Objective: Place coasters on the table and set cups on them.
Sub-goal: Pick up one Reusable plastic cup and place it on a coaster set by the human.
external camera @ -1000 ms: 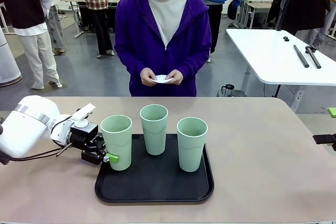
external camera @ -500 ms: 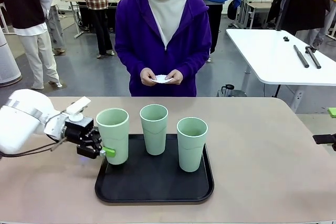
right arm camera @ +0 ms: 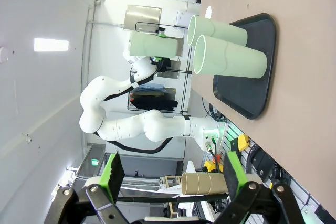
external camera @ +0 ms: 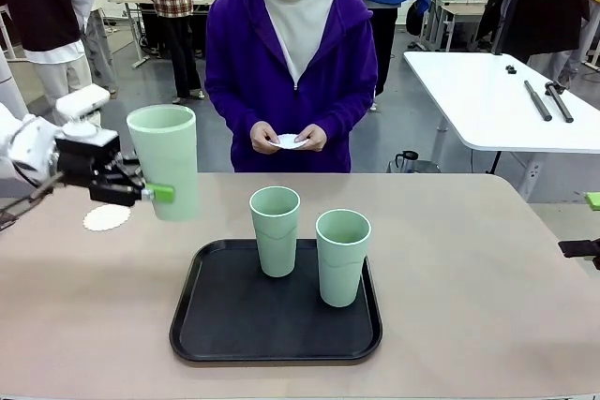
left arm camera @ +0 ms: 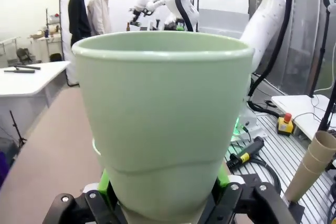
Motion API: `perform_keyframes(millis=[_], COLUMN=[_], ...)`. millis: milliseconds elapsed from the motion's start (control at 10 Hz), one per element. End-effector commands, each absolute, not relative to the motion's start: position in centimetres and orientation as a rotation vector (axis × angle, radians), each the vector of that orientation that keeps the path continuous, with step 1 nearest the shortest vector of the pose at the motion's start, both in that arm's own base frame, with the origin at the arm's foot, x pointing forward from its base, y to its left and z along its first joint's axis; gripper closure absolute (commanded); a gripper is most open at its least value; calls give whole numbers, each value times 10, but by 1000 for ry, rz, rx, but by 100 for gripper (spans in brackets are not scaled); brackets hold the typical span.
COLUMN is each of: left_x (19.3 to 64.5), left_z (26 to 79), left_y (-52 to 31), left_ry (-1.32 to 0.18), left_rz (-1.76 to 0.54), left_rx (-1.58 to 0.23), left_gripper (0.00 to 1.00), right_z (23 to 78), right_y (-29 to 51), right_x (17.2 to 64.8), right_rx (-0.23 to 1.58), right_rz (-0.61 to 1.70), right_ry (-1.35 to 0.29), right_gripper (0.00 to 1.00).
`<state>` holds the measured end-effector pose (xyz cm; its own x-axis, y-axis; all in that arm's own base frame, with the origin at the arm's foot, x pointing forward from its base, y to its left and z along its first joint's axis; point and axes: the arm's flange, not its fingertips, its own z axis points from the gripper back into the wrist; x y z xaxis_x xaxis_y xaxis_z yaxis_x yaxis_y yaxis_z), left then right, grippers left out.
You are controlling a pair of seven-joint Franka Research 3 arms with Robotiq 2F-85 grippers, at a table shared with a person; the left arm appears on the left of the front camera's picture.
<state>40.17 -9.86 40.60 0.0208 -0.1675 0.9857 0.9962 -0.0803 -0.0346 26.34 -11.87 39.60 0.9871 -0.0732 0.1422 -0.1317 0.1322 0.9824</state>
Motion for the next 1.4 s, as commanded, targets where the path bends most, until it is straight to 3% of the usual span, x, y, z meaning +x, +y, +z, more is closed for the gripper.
perform_keyframes(millis=[0, 500, 600, 800, 1300], left_x=[399, 400, 400, 439, 499], left_z=[423, 422, 423, 426, 386], left_y=[-98, -97, -97, -53, 78], left_ry=[-1080, -1049, -1050, -1232, -1316], left_rz=[-1306, -1325, -1324, -1373, -979], left_rx=[-1161, -1144, -1144, -1107, -937], left_gripper=[95, 95, 16, 16, 16], right_z=[398, 398, 398, 398, 398], right_y=[-119, -119, -119, -119, -119], right_x=[264, 264, 264, 264, 264], right_rx=[1451, 1451, 1451, 1451, 1451], right_rz=[42, 42, 42, 42, 42], right_ry=[-178, -178, -178, -178, -178], right_gripper=[0, 0, 0, 0, 0])
